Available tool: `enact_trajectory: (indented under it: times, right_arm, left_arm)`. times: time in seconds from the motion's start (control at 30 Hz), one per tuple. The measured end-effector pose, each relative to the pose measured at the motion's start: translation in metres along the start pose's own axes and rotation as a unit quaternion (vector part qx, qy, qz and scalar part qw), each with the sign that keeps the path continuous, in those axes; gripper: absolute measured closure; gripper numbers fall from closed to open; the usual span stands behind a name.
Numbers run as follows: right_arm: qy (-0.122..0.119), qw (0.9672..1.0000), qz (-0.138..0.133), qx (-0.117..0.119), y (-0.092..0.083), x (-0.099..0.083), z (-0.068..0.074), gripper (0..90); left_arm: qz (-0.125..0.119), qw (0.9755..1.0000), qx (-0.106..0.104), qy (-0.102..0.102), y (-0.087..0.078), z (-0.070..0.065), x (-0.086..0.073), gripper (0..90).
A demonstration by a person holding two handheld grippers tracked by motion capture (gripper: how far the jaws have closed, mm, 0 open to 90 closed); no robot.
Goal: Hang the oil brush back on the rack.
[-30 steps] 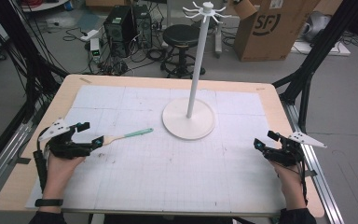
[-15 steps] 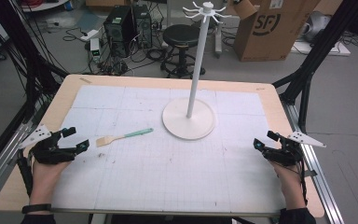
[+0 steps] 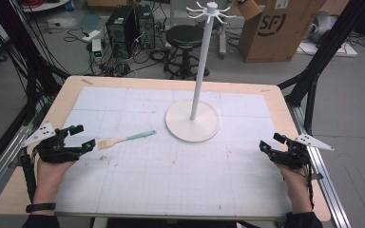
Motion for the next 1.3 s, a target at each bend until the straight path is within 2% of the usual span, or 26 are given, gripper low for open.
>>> enact_trajectory:
  times: [0.13, 0.23, 0.33, 0.5, 0.57, 0.7, 0.77, 0.87, 1.03, 1.13, 1.17, 1.3]
  right_arm:
    - [0.000, 1.0000, -0.001, 0.001, 0.000, 0.000, 0.000, 17.1]
    - [0.001, 1.0000, -0.001, 0.001, 0.001, 0.001, 0.000, 17.2]
    - [0.003, 1.0000, 0.000, 0.001, 0.001, 0.000, 0.000, 17.2]
    - [0.002, 1.0000, 0.000, 0.001, 0.001, 0.000, 0.000, 17.3]
    - [0.000, 1.0000, -0.001, 0.001, 0.001, 0.000, 0.000, 17.3]
    - [-0.001, 1.0000, 0.000, 0.001, 0.002, 0.000, 0.000, 17.3]
    - [-0.002, 1.0000, -0.001, 0.001, 0.002, 0.000, -0.001, 17.3]
    - [-0.002, 1.0000, -0.001, 0.001, 0.002, 0.000, -0.001, 17.3]
    - [-0.002, 1.0000, 0.000, 0.001, 0.002, 0.000, -0.001, 17.3]
    - [-0.002, 1.0000, 0.001, 0.001, 0.002, 0.000, 0.000, 17.3]
    - [-0.003, 1.0000, 0.001, 0.001, 0.002, 0.000, 0.000, 17.3]
    - [-0.003, 1.0000, 0.000, 0.001, 0.002, 0.000, -0.001, 17.3]
  left_arm:
    - [0.019, 0.9998, -0.008, 0.005, 0.013, -0.002, 0.001, 18.2]
    - [0.038, 0.9991, -0.012, 0.016, 0.023, -0.005, 0.003, 19.9]
    - [0.070, 0.9972, -0.018, 0.022, 0.036, -0.004, 0.003, 20.7]
    - [0.081, 0.9960, -0.027, 0.026, 0.049, -0.003, 0.003, 20.5]
    - [0.103, 0.9939, -0.032, 0.025, 0.056, -0.002, -0.001, 20.6]
    - [0.115, 0.9922, -0.038, 0.026, 0.064, -0.002, -0.003, 22.5]
    - [0.135, 0.9895, -0.042, 0.030, 0.071, 0.000, -0.008, 25.0]
    - [0.151, 0.9873, -0.040, 0.029, 0.077, 0.004, -0.014, 30.1]
    - [0.174, 0.9830, -0.038, 0.043, 0.086, 0.008, -0.022, 40.9]
    - [0.194, 0.9794, -0.033, 0.047, 0.091, 0.012, -0.026, 44.3]
    - [0.194, 0.9794, -0.033, 0.047, 0.091, 0.012, -0.026, 45.0]
    - [0.223, 0.9728, -0.032, 0.053, 0.098, 0.016, -0.035, 50.9]
Point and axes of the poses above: each handheld gripper's, and its own axes: y roughly forward along the jaws, x roughly out of its top, z roughly to its left, the point moved 8 cm from there along y, roughly forward along the jaws, and after that the axes turned 13 degrees about -x, right-handed, at the moved point
